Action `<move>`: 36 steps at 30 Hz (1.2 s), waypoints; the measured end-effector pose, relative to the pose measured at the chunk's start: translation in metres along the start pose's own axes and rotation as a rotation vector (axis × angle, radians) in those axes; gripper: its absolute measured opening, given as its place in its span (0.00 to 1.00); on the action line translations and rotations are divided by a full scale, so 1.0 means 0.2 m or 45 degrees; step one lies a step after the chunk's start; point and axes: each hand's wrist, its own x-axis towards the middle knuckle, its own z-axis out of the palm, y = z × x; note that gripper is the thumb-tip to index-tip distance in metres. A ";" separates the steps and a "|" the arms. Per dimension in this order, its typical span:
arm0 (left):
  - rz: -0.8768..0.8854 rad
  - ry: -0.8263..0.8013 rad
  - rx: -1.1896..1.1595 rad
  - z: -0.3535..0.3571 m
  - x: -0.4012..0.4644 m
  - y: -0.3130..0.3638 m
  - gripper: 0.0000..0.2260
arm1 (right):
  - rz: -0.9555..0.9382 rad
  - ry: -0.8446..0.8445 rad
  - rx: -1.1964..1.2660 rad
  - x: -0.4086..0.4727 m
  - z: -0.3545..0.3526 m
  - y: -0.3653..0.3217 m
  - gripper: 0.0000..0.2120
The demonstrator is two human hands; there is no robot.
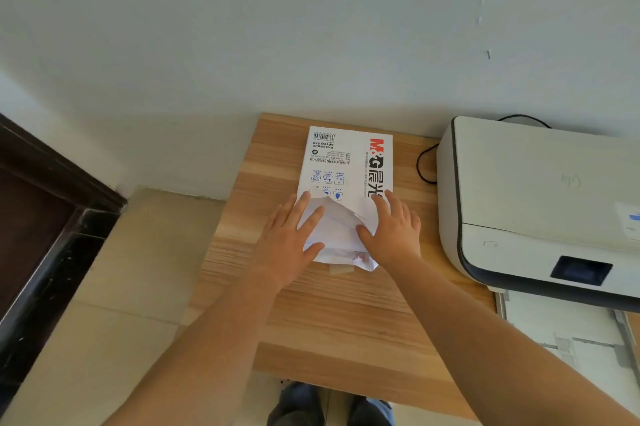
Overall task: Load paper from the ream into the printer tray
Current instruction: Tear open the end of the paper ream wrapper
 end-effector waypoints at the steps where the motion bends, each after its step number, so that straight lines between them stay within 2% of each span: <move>1: -0.049 -0.046 -0.034 0.01 -0.01 0.00 0.30 | -0.002 -0.002 -0.007 0.00 0.00 0.00 0.32; 4: -0.126 -0.145 -0.081 0.05 -0.04 0.00 0.28 | 0.009 -0.013 0.015 0.01 0.00 0.00 0.32; 10: -0.109 -0.387 -0.108 0.11 -0.02 0.06 0.31 | 0.014 -0.018 0.037 0.01 0.00 0.01 0.34; 15: -0.010 -0.354 -0.047 0.16 0.08 0.11 0.30 | 0.010 -0.027 0.045 0.02 0.00 0.02 0.35; 22: 0.064 -0.256 0.098 0.19 0.19 0.13 0.17 | -0.015 -0.015 0.041 0.03 0.00 0.04 0.36; 27: 0.058 -0.280 0.147 0.18 0.22 0.13 0.13 | -0.017 -0.023 0.027 0.04 -0.01 0.04 0.36; 36: 0.054 -0.377 0.091 0.16 0.25 0.09 0.14 | -0.021 -0.025 0.053 0.04 0.00 0.04 0.35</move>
